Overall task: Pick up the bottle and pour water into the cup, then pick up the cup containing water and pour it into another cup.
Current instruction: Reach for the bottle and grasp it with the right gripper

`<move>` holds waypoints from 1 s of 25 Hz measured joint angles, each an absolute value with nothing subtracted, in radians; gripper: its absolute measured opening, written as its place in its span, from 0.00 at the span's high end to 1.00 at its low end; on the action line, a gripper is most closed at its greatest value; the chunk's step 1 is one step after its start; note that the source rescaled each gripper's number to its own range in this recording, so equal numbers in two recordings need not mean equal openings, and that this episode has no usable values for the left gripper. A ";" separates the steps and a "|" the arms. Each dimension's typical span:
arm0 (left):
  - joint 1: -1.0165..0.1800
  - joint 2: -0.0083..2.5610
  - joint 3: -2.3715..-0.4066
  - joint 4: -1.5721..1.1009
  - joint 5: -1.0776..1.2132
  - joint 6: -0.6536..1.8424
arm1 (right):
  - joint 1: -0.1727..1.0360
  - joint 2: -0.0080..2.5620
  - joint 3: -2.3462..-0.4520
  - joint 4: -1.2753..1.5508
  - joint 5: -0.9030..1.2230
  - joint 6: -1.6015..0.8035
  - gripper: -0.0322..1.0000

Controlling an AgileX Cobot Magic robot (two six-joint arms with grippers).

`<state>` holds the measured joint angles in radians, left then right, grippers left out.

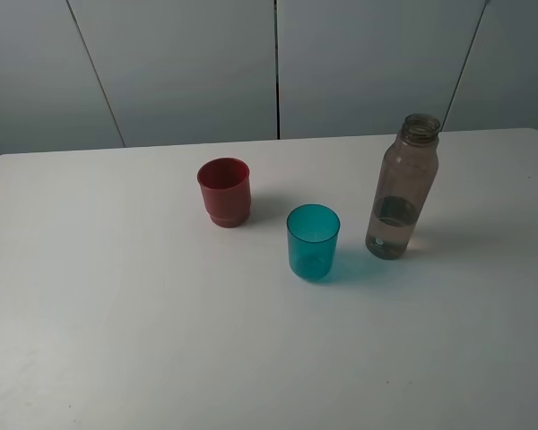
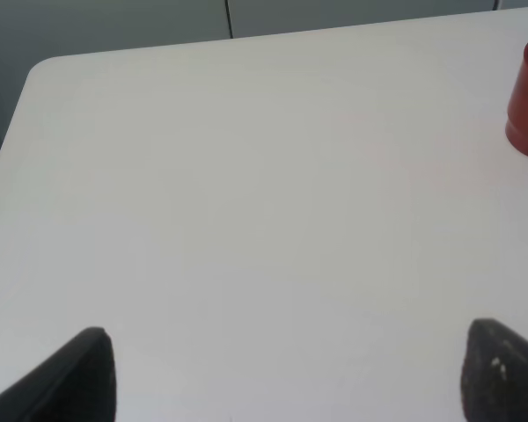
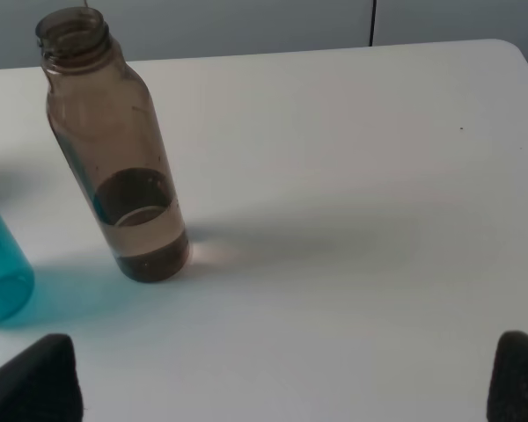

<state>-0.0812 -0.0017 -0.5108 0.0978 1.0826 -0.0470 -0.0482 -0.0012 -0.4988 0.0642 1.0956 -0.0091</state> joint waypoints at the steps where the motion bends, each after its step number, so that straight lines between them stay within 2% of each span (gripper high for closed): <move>1: -0.081 -0.002 -0.511 0.098 1.083 -0.047 | -0.048 -0.001 -0.499 0.064 1.096 -0.009 0.00; 22: -0.081 -0.002 -0.511 0.098 1.083 -0.047 | -0.048 0.001 -0.499 0.070 1.096 -0.011 0.00; 25: -0.081 -0.002 -0.511 0.098 1.083 -0.047 | -0.048 0.103 -0.521 0.070 1.124 -0.011 0.00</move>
